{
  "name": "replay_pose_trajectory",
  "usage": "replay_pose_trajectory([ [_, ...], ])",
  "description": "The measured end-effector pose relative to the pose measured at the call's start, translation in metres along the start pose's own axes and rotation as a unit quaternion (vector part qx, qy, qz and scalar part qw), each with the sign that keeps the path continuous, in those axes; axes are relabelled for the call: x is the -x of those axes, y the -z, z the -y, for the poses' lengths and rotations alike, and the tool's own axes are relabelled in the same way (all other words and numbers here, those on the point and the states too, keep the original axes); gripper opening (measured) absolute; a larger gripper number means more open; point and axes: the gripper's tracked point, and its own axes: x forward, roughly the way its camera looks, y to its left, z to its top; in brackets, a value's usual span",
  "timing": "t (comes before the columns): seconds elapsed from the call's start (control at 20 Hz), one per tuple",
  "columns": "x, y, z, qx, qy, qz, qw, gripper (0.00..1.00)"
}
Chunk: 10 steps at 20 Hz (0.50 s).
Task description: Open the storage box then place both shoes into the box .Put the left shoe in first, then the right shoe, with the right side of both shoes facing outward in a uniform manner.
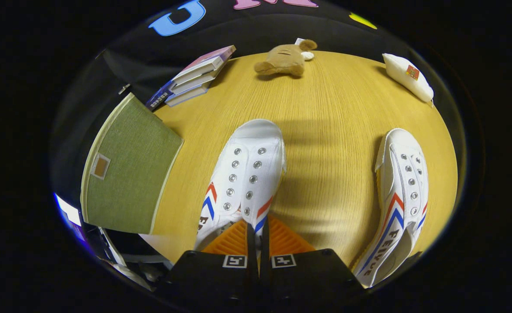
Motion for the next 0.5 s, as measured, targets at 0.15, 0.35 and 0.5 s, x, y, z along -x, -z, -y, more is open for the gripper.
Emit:
replay_pose_trajectory([
  [0.15, 0.010, -0.005, -0.002, -0.023, 0.012, 0.016, 1.000, 0.06],
  [0.35, 0.034, -0.008, -0.001, -0.046, 0.032, 0.030, 0.998, 0.06],
  [0.5, 0.061, -0.019, -0.013, -0.049, 0.033, 0.052, 0.997, 0.06],
])
